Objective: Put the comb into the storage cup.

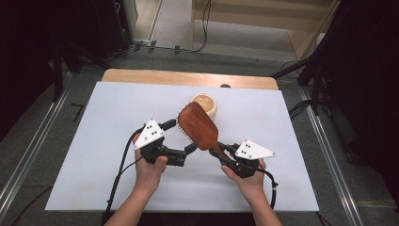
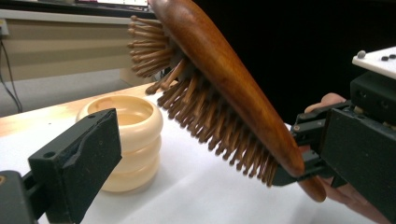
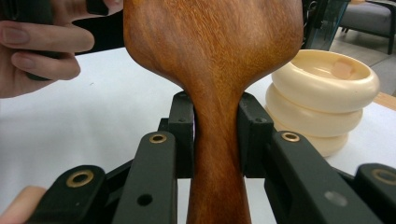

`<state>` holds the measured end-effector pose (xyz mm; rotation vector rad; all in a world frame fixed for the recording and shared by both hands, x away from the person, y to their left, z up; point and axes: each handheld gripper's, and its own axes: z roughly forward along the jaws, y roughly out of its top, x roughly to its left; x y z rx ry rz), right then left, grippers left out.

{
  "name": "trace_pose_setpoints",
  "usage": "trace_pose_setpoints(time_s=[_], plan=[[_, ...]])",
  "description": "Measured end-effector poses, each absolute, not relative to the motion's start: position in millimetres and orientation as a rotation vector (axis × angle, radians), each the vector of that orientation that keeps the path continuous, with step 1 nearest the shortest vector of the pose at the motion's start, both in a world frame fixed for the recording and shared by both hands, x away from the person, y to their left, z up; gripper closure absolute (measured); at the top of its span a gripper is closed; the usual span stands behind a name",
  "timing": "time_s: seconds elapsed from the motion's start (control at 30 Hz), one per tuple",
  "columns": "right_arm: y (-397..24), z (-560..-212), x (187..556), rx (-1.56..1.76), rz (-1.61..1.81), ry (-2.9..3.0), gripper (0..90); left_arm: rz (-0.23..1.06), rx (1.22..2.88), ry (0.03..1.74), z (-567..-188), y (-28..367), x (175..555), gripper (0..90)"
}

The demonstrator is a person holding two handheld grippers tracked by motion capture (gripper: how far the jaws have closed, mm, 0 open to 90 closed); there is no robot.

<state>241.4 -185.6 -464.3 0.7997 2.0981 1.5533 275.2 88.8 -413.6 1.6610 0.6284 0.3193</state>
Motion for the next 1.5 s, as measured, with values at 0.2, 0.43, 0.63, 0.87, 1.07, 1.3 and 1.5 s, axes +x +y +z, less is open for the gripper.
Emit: trace_pose_setpoints(time_s=[0.2,0.43,0.63,0.87,1.07,1.3,1.5], plan=[[-182,-464,240,0.773,1.563,2.098,69.2,0.307,1.660,0.643,-414,84,278,0.0],[-177,-464,238,0.745,1.568,2.106,69.2,0.265,1.658,0.680,-415,77,281,0.0],[-172,-465,236,0.732,1.572,2.113,69.2,0.252,1.655,0.694,-414,73,282,0.9],[-168,-465,234,0.714,1.581,2.110,69.2,0.243,1.645,0.702,-413,71,281,14.2],[-166,-465,233,0.707,1.584,2.105,69.2,0.216,1.645,0.715,-414,71,283,18.6],[-165,-467,234,0.716,1.578,2.097,69.2,0.168,1.635,0.738,-415,74,287,29.3],[-164,-468,235,0.725,1.581,2.095,69.2,0.103,1.631,0.712,-415,74,287,39.6]])
